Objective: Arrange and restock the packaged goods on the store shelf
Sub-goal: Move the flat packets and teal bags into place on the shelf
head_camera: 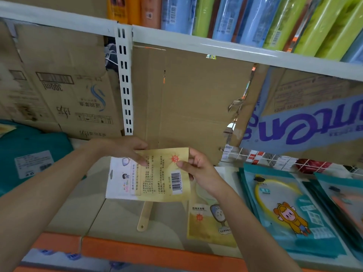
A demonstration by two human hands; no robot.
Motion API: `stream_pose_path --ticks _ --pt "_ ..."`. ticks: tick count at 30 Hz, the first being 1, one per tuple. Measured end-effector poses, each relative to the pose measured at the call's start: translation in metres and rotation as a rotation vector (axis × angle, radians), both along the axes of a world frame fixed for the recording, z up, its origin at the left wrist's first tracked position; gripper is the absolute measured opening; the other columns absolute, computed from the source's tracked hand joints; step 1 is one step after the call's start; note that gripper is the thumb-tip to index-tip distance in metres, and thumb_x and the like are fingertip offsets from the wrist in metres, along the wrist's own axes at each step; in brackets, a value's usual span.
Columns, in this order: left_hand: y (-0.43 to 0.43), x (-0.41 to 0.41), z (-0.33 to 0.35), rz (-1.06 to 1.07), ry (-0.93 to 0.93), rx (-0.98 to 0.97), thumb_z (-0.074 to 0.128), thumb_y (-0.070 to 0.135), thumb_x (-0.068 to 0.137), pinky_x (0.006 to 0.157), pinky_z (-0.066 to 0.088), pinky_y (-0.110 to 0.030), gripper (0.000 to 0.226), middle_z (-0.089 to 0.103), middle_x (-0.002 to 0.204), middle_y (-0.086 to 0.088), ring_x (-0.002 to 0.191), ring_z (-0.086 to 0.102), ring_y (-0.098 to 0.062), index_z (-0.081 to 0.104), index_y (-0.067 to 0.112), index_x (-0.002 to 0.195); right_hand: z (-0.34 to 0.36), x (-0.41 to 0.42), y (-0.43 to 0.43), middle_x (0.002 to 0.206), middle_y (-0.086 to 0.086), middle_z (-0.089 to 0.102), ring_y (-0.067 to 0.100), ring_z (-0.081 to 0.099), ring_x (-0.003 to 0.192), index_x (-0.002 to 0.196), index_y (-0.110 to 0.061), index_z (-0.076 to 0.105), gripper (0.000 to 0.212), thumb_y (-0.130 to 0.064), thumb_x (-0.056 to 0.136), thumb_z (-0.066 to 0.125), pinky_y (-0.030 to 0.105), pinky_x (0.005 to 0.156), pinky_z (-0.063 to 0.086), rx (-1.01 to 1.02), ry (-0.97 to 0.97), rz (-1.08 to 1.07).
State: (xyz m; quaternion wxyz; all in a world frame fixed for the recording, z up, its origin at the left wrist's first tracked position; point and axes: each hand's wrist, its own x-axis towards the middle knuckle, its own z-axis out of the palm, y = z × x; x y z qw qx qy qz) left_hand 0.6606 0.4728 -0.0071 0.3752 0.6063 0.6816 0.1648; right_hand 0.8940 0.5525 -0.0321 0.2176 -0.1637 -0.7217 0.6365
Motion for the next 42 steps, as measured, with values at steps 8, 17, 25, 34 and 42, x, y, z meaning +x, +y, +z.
stream_pose_path --ticks 8,17,25,34,42 --pt "-0.003 0.011 0.030 0.080 0.068 0.229 0.074 0.025 0.076 0.060 0.044 -0.039 0.021 0.070 0.080 -0.005 0.069 0.060 -0.024 0.060 0.009 0.075 0.009 0.019 0.017 0.072 0.007 0.061 0.017 0.051 0.060 0.089 -0.010 0.060 0.022 -0.031 0.085 0.058 0.017 0.048 0.038 0.014 0.028 -0.123" --pt "0.002 0.040 0.050 0.074 -0.059 0.501 0.066 -0.003 0.079 0.065 0.046 -0.008 0.015 0.068 0.069 0.017 0.070 0.064 0.003 0.057 0.003 0.069 0.005 0.051 0.019 0.094 0.011 0.072 0.014 0.068 0.068 0.120 -0.014 0.056 0.064 -0.062 0.081 0.038 0.016 0.045 0.040 -0.569 -0.280 -0.060" --pt "0.011 0.051 0.034 0.047 -0.080 0.492 0.071 -0.002 0.075 0.067 0.046 -0.015 0.025 0.067 0.066 0.011 0.065 0.060 -0.001 0.062 0.017 0.061 0.020 0.054 0.004 0.074 0.008 0.071 0.007 0.059 0.042 0.091 0.000 0.063 0.028 -0.022 0.075 0.059 0.009 0.033 0.035 -0.976 -0.124 -0.124" --pt "0.005 0.046 0.011 -0.004 -0.220 0.534 0.084 0.040 0.055 0.072 0.047 -0.012 0.025 0.068 0.077 0.003 0.075 0.064 -0.008 0.067 0.026 0.065 0.042 0.057 0.005 0.073 0.012 0.070 0.004 0.053 0.038 0.085 0.000 0.059 0.017 -0.002 0.069 0.059 0.008 0.031 0.030 -0.816 -0.094 -0.204" --pt "0.002 0.040 -0.019 0.101 -0.217 0.543 0.074 0.059 0.046 0.086 0.037 -0.008 0.042 0.060 0.108 0.031 0.104 0.055 0.008 0.064 0.048 0.085 0.040 0.054 0.009 0.070 0.005 0.064 0.008 0.053 0.038 0.095 -0.011 0.057 0.034 -0.002 0.063 0.064 0.012 0.031 0.032 -0.570 -0.019 -0.171"
